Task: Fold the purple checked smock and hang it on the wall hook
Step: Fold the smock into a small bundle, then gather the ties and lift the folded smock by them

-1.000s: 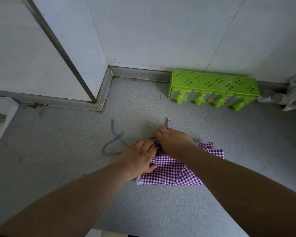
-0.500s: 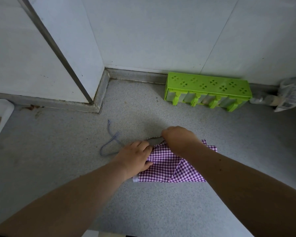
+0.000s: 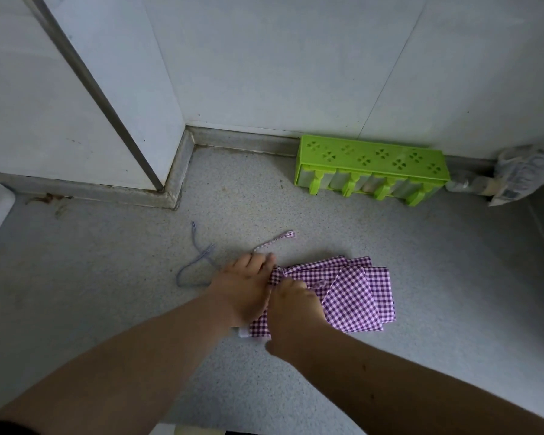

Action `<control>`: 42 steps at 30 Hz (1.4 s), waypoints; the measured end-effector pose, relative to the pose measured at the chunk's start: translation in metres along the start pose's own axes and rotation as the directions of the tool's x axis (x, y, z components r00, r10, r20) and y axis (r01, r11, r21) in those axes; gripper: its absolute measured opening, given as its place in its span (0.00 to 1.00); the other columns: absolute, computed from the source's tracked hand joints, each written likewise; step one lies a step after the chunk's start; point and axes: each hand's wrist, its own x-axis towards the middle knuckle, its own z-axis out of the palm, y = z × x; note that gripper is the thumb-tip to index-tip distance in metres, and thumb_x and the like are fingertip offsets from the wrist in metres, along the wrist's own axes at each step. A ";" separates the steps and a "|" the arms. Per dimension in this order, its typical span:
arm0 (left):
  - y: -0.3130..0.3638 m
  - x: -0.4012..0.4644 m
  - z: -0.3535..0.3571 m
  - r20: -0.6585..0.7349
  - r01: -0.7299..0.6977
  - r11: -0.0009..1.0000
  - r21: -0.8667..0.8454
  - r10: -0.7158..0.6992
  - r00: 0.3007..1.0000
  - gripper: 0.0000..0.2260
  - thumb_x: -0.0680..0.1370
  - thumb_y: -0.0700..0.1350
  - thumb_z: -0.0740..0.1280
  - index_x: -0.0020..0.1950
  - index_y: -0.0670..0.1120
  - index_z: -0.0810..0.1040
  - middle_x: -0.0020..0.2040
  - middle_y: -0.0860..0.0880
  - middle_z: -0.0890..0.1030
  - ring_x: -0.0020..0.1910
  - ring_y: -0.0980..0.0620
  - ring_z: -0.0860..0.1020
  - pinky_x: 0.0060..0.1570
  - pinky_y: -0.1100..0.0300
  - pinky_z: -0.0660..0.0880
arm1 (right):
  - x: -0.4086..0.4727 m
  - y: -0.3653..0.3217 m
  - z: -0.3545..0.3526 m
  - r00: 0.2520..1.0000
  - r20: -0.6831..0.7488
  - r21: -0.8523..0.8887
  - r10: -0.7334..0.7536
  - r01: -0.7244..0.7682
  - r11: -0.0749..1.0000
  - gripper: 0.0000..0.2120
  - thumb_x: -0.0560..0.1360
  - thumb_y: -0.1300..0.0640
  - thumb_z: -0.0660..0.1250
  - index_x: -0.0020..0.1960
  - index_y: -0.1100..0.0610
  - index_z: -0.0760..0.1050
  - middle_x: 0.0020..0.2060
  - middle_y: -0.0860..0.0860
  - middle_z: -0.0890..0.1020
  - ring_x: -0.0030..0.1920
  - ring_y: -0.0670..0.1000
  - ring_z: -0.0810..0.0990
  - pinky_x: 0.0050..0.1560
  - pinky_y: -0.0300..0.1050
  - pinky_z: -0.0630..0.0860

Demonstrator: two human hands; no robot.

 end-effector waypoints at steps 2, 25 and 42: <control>0.000 0.001 -0.002 0.003 0.000 1.000 0.007 0.000 1.000 0.33 0.86 0.59 0.50 0.86 0.46 0.46 0.81 0.47 0.59 0.77 0.46 0.61 0.75 0.49 0.63 | 0.000 -0.003 0.007 1.000 0.018 -0.002 0.011 -0.011 1.000 0.31 0.80 0.49 0.69 0.73 0.67 0.63 0.63 0.63 0.71 0.60 0.58 0.75 0.57 0.49 0.76; -0.091 0.005 -0.058 0.546 0.586 0.003 -0.810 -0.358 0.757 0.30 0.86 0.53 0.52 0.36 0.38 0.81 0.32 0.41 0.82 0.31 0.45 0.75 0.33 0.57 0.67 | 0.014 0.118 -0.085 0.975 0.193 0.978 0.110 -0.200 0.063 0.11 0.79 0.59 0.61 0.58 0.61 0.77 0.54 0.58 0.84 0.56 0.59 0.83 0.65 0.58 0.77; -0.003 0.010 -0.050 0.461 0.352 -0.307 -0.884 -0.452 0.764 0.25 0.88 0.57 0.52 0.56 0.45 0.84 0.44 0.45 0.88 0.44 0.46 0.85 0.45 0.51 0.80 | 0.013 0.116 -0.042 0.923 0.373 0.831 0.094 -0.288 -0.476 0.15 0.77 0.64 0.59 0.62 0.60 0.75 0.55 0.60 0.85 0.56 0.61 0.82 0.57 0.57 0.78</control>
